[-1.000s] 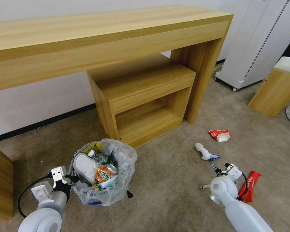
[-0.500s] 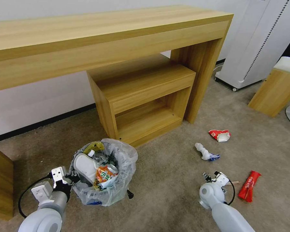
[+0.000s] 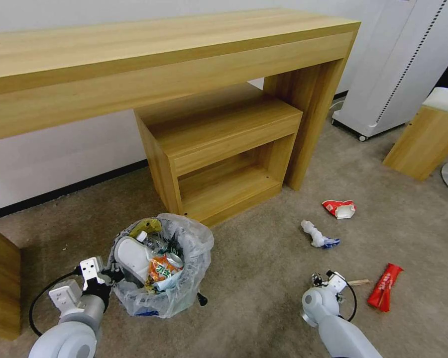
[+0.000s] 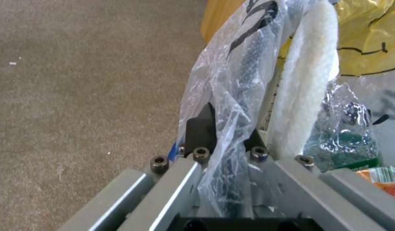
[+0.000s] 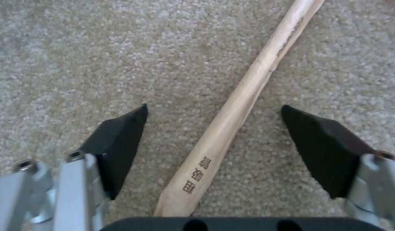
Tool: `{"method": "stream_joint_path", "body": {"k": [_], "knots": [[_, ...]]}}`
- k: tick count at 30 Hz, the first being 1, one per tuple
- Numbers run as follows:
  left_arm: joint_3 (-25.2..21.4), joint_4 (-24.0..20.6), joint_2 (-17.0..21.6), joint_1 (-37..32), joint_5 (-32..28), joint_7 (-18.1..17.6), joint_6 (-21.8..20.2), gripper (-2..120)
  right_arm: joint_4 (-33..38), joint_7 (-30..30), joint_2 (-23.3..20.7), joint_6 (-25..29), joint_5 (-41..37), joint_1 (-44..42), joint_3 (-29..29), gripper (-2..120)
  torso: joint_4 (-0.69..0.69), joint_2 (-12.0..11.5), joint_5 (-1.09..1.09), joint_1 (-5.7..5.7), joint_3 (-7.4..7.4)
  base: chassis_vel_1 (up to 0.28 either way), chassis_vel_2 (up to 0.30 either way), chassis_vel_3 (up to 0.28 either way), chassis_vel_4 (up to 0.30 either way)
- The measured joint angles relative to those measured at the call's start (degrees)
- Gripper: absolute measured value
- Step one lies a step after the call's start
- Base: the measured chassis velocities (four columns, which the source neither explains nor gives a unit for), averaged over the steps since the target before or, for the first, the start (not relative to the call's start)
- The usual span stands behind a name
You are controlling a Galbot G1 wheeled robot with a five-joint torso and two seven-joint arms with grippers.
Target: Pick up the trash bin and place the garbage on the floor into it.
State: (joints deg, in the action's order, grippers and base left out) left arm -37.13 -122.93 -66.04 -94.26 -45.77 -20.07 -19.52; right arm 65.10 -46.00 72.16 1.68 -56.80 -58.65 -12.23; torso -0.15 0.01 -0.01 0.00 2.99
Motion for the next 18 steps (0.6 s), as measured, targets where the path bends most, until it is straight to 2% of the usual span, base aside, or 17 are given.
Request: {"method": "stream_joint_path", "body": {"k": [2,4,5,7,9,10,12,17,18], "knots": [[-0.1,0.0,0.1,0.0,-0.1,0.0,0.0,1,-0.6,0.0,0.3,0.4,0.5,0.3,0.2,71,0.00,0.0,0.00,0.00,0.00,0.000,0.000,0.000,0.000],[-0.1,0.0,0.1,0.0,-0.1,0.0,0.0,1,-0.7,0.0,0.4,0.5,0.5,0.3,0.2,67,0.00,0.0,0.00,0.00,0.00,0.000,0.000,0.000,0.000],[-0.1,0.0,0.2,-0.1,-0.2,0.0,0.1,1,-0.7,0.0,0.5,0.6,0.7,0.3,0.3,60,0.00,0.0,0.00,0.00,0.00,0.000,0.000,0.000,0.000],[-0.1,0.0,0.2,0.0,-0.2,0.0,0.1,1,-0.7,0.0,0.5,0.7,0.9,0.3,0.3,57,0.00,0.0,0.00,0.00,0.00,0.000,0.000,0.000,0.000],[-0.1,0.0,0.2,0.0,-0.2,0.0,0.1,1,-0.7,0.0,0.5,0.9,1.4,0.2,0.3,46,0.00,0.0,0.00,0.00,0.00,0.000,0.000,0.000,0.000],[-0.1,0.0,0.2,0.0,-0.2,0.0,0.1,1,-0.7,0.0,0.5,0.9,1.4,0.2,0.3,46,0.00,0.0,0.00,0.00,0.00,0.000,0.000,0.000,0.000],[0.0,0.0,0.1,0.1,-0.2,0.0,0.1,1,-0.5,0.0,0.4,1.1,1.7,0.0,0.4,34,0.00,0.0,0.01,0.00,0.00,0.000,0.000,0.000,0.000],[0.1,0.0,0.1,0.1,-0.2,0.0,0.2,1,-0.5,0.1,0.2,1.3,2.0,-0.2,0.3,23,0.00,0.0,0.01,0.00,0.00,0.000,0.000,0.000,0.000],[0.1,-0.1,0.1,0.1,-0.2,0.0,0.2,1,-0.7,0.3,0.1,1.4,2.3,-0.3,0.3,16,0.00,0.0,0.00,0.00,0.00,0.000,0.000,0.000,0.000]]}}
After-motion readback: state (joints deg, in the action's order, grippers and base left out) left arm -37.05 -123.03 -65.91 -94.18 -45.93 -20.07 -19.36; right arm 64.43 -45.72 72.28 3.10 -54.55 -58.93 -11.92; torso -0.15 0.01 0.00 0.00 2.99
